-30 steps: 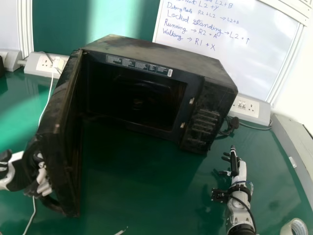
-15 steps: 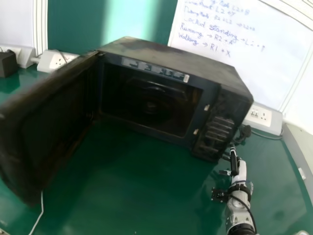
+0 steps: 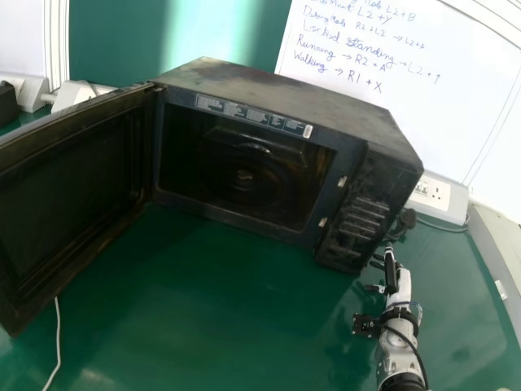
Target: Open the door of oven
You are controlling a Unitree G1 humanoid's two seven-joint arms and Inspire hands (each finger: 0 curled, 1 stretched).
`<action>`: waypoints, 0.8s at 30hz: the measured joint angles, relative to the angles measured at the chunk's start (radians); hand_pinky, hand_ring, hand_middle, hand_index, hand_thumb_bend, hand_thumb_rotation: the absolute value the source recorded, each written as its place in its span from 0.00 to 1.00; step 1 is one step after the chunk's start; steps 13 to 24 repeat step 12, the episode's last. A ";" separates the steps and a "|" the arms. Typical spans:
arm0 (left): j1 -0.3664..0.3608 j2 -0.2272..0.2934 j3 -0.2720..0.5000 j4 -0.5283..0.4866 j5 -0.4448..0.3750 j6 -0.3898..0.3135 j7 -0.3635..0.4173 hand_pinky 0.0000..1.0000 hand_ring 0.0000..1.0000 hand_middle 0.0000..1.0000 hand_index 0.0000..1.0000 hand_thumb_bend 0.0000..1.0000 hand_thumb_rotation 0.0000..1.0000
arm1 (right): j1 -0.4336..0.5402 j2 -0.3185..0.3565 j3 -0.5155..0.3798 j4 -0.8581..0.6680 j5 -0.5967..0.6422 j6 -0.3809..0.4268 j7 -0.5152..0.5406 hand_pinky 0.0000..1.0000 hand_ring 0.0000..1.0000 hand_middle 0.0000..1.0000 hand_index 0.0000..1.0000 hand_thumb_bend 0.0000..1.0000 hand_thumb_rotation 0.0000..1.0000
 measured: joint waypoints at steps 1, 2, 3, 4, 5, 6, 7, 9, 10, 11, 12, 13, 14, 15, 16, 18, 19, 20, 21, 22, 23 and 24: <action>-0.002 -0.002 0.000 0.000 0.000 -0.001 0.018 0.09 0.16 0.23 0.28 1.00 0.77 | 0.000 0.000 0.000 0.000 0.000 0.000 0.000 0.38 0.47 0.66 0.66 0.70 1.00; -0.007 -0.007 0.000 0.000 0.003 -0.008 0.036 0.12 0.21 0.28 0.33 0.99 0.78 | 0.000 0.000 -0.001 0.000 0.000 0.000 0.000 0.38 0.47 0.66 0.66 0.71 1.00; -0.011 -0.015 0.000 0.000 0.007 -0.020 0.052 0.16 0.28 0.34 0.38 0.99 0.80 | 0.000 -0.001 -0.002 0.000 0.000 0.000 0.000 0.38 0.47 0.67 0.66 0.71 1.00; -0.017 -0.024 0.000 0.000 0.012 -0.036 0.065 0.21 0.35 0.40 0.43 0.98 0.83 | 0.000 -0.001 -0.002 0.000 0.000 0.000 0.000 0.37 0.47 0.67 0.66 0.71 1.00; -0.021 -0.033 0.000 0.000 0.020 -0.054 0.075 0.26 0.42 0.47 0.50 0.97 0.86 | 0.000 -0.001 -0.002 0.000 0.000 0.000 0.000 0.37 0.47 0.67 0.66 0.72 1.00; -0.024 -0.039 0.000 0.000 0.025 -0.067 0.081 0.29 0.45 0.50 0.52 0.98 0.88 | 0.000 -0.001 -0.002 0.000 0.000 0.000 0.000 0.37 0.47 0.66 0.66 0.71 1.00; -0.025 -0.048 0.000 0.000 0.031 -0.081 0.089 0.31 0.48 0.54 0.55 0.99 0.90 | 0.000 -0.001 -0.002 0.000 0.000 0.000 0.000 0.37 0.47 0.67 0.66 0.70 1.00; -0.032 -0.068 0.000 0.000 0.049 -0.112 0.117 0.33 0.51 0.59 0.57 1.00 0.92 | 0.000 -0.001 -0.002 0.000 -0.001 0.000 0.000 0.37 0.48 0.67 0.66 0.67 1.00; -0.037 -0.074 0.000 0.000 0.057 -0.125 0.132 0.34 0.53 0.61 0.58 1.00 0.92 | 0.000 -0.001 -0.002 0.000 -0.001 0.000 0.000 0.38 0.48 0.66 0.66 0.67 1.00; -0.041 -0.080 0.000 0.000 0.063 -0.136 0.149 0.35 0.55 0.62 0.59 1.00 0.92 | 0.000 -0.001 -0.002 0.000 -0.001 0.000 0.000 0.37 0.48 0.66 0.66 0.68 1.00; -0.044 -0.086 0.000 0.000 0.068 -0.146 0.166 0.36 0.56 0.63 0.60 1.00 0.90 | 0.000 -0.001 -0.002 0.000 -0.001 0.000 0.000 0.37 0.48 0.66 0.66 0.68 1.00; -0.044 -0.086 0.000 0.000 0.068 -0.146 0.166 0.36 0.56 0.63 0.60 1.00 0.90 | 0.000 -0.001 -0.002 0.000 -0.001 0.000 0.000 0.37 0.48 0.66 0.66 0.68 1.00; -0.044 -0.086 0.000 0.000 0.068 -0.146 0.166 0.36 0.56 0.63 0.60 1.00 0.90 | 0.000 -0.001 -0.002 0.000 -0.001 0.000 0.000 0.37 0.48 0.66 0.66 0.68 1.00; -0.044 -0.086 0.000 0.000 0.068 -0.146 0.166 0.36 0.56 0.63 0.60 1.00 0.90 | 0.000 -0.001 -0.002 0.000 -0.001 0.000 0.000 0.37 0.48 0.66 0.66 0.68 1.00; -0.044 -0.086 0.000 0.000 0.068 -0.146 0.166 0.36 0.56 0.63 0.60 1.00 0.90 | 0.000 -0.001 -0.002 0.000 -0.001 0.000 0.000 0.37 0.48 0.66 0.66 0.68 1.00; -0.044 -0.086 0.000 0.000 0.068 -0.146 0.166 0.36 0.56 0.63 0.60 1.00 0.90 | 0.000 -0.001 -0.002 0.000 -0.001 0.000 0.000 0.37 0.48 0.66 0.66 0.68 1.00; -0.044 -0.086 0.000 0.000 0.068 -0.146 0.166 0.36 0.56 0.63 0.60 1.00 0.90 | 0.000 -0.001 -0.002 0.000 -0.001 0.000 0.000 0.37 0.48 0.66 0.66 0.68 1.00; -0.044 -0.086 0.000 0.000 0.068 -0.146 0.166 0.36 0.56 0.63 0.60 1.00 0.90 | 0.000 -0.001 -0.002 0.000 -0.001 0.000 0.000 0.37 0.48 0.66 0.66 0.68 1.00; -0.044 -0.086 0.000 0.000 0.068 -0.146 0.166 0.36 0.56 0.63 0.60 1.00 0.90 | 0.000 -0.001 -0.002 0.000 -0.001 0.000 0.000 0.37 0.48 0.66 0.66 0.68 1.00; -0.044 -0.086 0.000 0.000 0.068 -0.146 0.166 0.36 0.56 0.63 0.60 1.00 0.90 | 0.000 -0.001 -0.002 0.000 -0.001 0.000 0.000 0.37 0.48 0.66 0.66 0.68 1.00; -0.044 -0.086 0.000 0.000 0.068 -0.146 0.166 0.36 0.56 0.63 0.60 1.00 0.90 | 0.000 -0.001 -0.002 0.000 -0.001 0.000 0.000 0.37 0.48 0.66 0.66 0.68 1.00; -0.044 -0.086 0.000 0.000 0.068 -0.146 0.166 0.36 0.56 0.63 0.60 1.00 0.90 | 0.000 -0.001 -0.002 0.000 -0.001 0.000 0.000 0.37 0.48 0.66 0.66 0.68 1.00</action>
